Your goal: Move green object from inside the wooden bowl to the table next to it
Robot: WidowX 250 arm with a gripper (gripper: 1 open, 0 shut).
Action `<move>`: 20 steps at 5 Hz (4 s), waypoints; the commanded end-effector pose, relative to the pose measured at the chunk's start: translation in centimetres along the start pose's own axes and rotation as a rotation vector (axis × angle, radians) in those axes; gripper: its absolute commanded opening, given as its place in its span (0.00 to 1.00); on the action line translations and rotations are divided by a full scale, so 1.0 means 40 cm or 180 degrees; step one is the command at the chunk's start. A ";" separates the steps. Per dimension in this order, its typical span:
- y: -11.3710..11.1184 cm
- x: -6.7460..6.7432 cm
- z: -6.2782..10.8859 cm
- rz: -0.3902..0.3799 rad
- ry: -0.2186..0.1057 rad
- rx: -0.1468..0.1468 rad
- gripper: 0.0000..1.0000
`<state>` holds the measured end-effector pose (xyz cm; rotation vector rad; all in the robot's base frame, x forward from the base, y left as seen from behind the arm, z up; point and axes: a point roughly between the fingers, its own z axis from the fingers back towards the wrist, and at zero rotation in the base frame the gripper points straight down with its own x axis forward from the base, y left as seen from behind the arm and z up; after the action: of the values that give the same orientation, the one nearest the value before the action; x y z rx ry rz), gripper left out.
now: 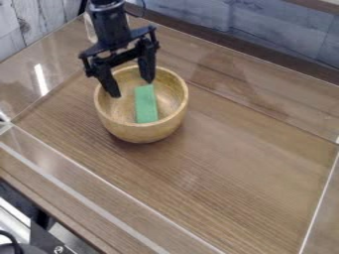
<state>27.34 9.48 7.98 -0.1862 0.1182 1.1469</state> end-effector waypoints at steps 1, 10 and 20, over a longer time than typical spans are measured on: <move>-0.033 -0.001 0.061 -0.0089 -0.0221 -0.0141 1.00; -0.009 -0.006 -0.079 -0.0359 -0.0197 0.0092 1.00; -0.035 -0.052 -0.036 -0.1217 0.0061 -0.0030 1.00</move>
<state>26.72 6.15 5.11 -0.2121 0.1719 0.7646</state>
